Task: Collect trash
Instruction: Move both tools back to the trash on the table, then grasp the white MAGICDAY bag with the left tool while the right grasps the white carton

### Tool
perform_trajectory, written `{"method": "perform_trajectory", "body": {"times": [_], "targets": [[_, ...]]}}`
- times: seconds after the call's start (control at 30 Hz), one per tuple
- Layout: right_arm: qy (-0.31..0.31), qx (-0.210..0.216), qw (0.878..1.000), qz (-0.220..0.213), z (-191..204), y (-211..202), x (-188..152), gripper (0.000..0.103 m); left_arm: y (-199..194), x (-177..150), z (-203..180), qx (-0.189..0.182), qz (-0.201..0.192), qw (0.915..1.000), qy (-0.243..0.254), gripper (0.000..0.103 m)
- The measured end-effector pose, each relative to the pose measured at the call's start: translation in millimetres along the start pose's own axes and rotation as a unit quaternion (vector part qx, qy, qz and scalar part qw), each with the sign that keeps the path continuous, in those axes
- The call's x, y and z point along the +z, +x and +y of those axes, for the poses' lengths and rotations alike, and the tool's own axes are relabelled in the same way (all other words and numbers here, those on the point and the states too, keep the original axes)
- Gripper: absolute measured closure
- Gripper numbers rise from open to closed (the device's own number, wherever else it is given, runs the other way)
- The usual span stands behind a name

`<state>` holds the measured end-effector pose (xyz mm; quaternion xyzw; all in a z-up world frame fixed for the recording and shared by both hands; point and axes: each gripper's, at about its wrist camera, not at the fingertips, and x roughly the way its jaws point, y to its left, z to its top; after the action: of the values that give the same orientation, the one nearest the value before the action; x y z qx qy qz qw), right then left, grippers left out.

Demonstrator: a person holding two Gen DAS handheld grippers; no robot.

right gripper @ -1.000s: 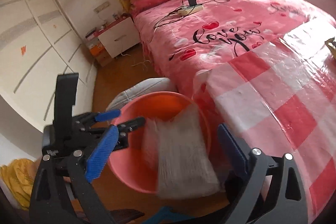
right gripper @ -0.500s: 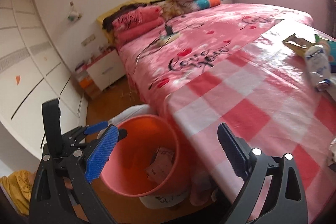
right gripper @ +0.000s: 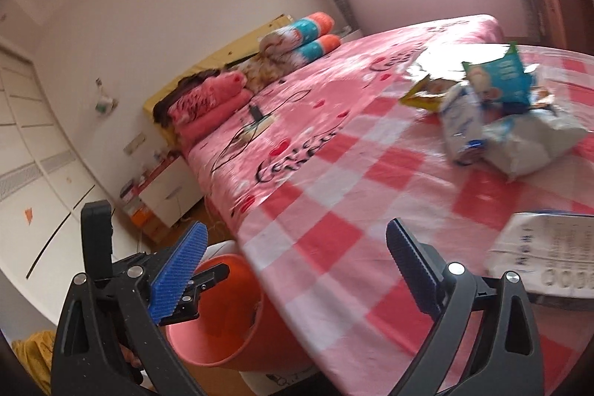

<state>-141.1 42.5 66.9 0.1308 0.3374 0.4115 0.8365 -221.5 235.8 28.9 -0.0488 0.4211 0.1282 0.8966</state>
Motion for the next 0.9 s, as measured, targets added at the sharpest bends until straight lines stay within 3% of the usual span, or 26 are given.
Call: {"method": "perform_trajectory", "body": {"times": [0.43,0.7,0.9], "targets": [[0.057,-0.021,0.997,-0.038,-63,-46,7,0.007,4,70,-93,-0.043,-0.036,0.9966,0.06,0.018],[0.083,-0.056,0.993,-0.069,-96,-77,15,0.007,24,120,-145,-0.079,-0.042,0.9946,0.052,0.018],[0.119,-0.054,0.988,-0.081,-125,-90,15,0.007,63,151,-183,-0.112,-0.01,0.9933,0.028,0.018]]}}
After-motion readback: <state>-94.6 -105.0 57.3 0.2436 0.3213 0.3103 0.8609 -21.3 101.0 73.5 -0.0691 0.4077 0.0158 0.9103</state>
